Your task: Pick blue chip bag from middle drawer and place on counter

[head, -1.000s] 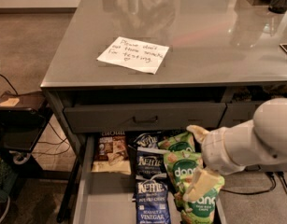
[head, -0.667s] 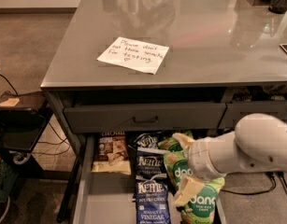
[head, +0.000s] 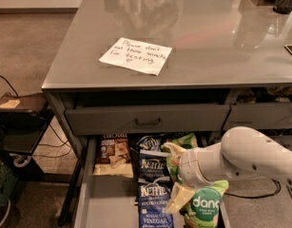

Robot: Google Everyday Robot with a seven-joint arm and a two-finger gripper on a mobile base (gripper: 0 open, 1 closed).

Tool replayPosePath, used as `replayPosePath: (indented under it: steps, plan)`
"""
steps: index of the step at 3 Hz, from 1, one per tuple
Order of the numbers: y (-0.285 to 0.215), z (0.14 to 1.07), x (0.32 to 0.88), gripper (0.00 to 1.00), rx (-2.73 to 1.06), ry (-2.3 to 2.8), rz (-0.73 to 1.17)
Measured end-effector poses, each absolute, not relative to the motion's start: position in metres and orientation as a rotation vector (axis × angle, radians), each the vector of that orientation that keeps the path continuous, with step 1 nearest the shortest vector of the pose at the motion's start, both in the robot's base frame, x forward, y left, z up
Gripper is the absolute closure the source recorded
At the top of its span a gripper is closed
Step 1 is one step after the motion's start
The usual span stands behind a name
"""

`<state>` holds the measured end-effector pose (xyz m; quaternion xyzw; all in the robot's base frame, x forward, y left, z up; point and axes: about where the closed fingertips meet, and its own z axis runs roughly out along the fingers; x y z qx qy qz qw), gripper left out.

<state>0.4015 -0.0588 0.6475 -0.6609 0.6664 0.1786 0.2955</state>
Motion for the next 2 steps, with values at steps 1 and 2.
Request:
replayPosePath:
  steps: [1,2]
  plan:
    - [-0.056,0.625,0.405,0.00,-1.797,1.746,0.428]
    - [-0.046,0.593,0.411,0.00,-1.849,1.721,0.389]
